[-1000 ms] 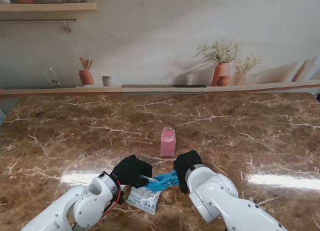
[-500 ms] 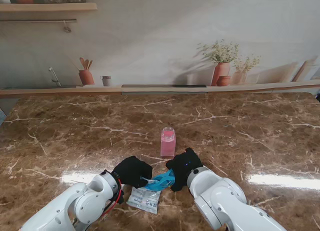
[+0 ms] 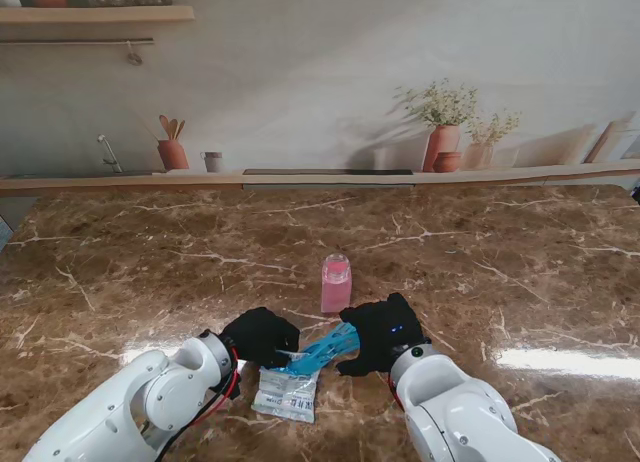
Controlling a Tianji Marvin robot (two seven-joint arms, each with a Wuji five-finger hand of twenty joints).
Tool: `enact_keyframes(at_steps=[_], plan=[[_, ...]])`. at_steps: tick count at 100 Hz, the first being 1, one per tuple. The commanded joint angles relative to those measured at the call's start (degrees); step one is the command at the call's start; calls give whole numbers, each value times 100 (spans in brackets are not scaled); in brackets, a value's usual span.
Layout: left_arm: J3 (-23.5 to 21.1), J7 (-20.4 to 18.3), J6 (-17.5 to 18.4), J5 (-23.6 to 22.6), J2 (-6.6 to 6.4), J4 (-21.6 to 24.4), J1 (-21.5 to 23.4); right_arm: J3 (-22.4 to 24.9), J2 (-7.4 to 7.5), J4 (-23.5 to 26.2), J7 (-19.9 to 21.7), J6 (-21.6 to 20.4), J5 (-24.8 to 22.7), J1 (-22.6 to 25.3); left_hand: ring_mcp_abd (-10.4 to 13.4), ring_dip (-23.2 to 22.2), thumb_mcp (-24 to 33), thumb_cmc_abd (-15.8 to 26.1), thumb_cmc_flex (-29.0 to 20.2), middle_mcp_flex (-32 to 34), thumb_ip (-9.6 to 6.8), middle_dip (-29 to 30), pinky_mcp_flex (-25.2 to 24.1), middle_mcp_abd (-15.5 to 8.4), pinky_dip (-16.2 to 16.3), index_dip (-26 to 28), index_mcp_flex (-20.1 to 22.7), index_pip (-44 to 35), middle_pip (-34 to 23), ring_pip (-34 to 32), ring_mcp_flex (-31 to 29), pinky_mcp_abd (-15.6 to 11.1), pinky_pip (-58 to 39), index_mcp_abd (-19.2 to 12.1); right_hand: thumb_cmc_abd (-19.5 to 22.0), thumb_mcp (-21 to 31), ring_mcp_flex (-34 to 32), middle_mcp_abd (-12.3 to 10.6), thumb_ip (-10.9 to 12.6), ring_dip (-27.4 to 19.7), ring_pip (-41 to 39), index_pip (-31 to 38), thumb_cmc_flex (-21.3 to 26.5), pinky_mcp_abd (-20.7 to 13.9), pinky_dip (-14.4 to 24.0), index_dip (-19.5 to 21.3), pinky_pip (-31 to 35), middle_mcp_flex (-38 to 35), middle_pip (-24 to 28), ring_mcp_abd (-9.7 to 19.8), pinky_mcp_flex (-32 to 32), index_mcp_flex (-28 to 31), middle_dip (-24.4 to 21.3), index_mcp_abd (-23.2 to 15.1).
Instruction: Fill the seasoning bottle
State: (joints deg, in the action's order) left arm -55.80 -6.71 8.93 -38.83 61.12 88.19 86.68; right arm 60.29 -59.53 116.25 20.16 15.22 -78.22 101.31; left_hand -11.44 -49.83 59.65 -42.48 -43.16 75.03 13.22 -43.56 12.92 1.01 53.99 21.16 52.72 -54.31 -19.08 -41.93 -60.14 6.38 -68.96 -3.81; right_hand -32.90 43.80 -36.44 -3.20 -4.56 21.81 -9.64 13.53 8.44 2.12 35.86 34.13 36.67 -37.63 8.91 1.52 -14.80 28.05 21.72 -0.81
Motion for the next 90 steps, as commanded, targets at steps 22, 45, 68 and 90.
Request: enact_keyframes(at_steps=[22, 45, 68, 90], plan=[[-223, -136, 15, -93, -57, 84, 69, 293, -53, 118, -306, 388, 12, 373, 219, 677, -1190, 411, 1483, -2539, -553, 1812, -1144, -38, -256, 220, -1198, 1753, -431, 1684, 2244, -4, 1324, 221, -45, 67, 150, 184, 171, -178, 105, -108, -195, 28, -181, -108, -135, 129, -111, -117, 5, -225, -199, 210], [-552, 146, -389, -142, 24, 318, 189, 539, -94, 82, -886, 500, 290, 559, 177, 927, -2672, 953, 1736, -3210, -663, 1993, -1246, 103, -690, 18, -1486, 2484, -298, 2014, 2820, 112, 1975, 573, -30, 78, 197, 234, 180, -414, 233, -124, -198, -121, -454, -150, -289, 207, -183, -63, -40, -282, -410, 275], [-500, 887, -773, 329, 255, 142, 23, 857, -151, -160, -1532, 419, 940, 619, 583, 2191, -3809, 1239, 1481, -5134, -808, 2670, -1339, 56, -1960, -1116, -2712, 4268, 288, 3075, 3990, -257, 2535, 870, -65, 102, 348, 325, 197, -770, 359, -183, -203, -343, -1128, -260, -601, 353, -271, -34, -65, -344, -691, 348], [-64, 1220, -830, 1523, 541, -434, -468, 1071, -212, -352, -1934, 344, 1502, 673, 1050, 2877, -3688, 824, 1449, -6401, -709, 3286, -1457, -27, -3032, -1622, -3954, 5125, 849, 3521, 5120, -908, 3708, 1146, -72, 114, 517, 417, 210, -863, 388, -260, -260, -356, -1278, -320, -613, 578, -350, -72, 29, -490, -830, 438]])
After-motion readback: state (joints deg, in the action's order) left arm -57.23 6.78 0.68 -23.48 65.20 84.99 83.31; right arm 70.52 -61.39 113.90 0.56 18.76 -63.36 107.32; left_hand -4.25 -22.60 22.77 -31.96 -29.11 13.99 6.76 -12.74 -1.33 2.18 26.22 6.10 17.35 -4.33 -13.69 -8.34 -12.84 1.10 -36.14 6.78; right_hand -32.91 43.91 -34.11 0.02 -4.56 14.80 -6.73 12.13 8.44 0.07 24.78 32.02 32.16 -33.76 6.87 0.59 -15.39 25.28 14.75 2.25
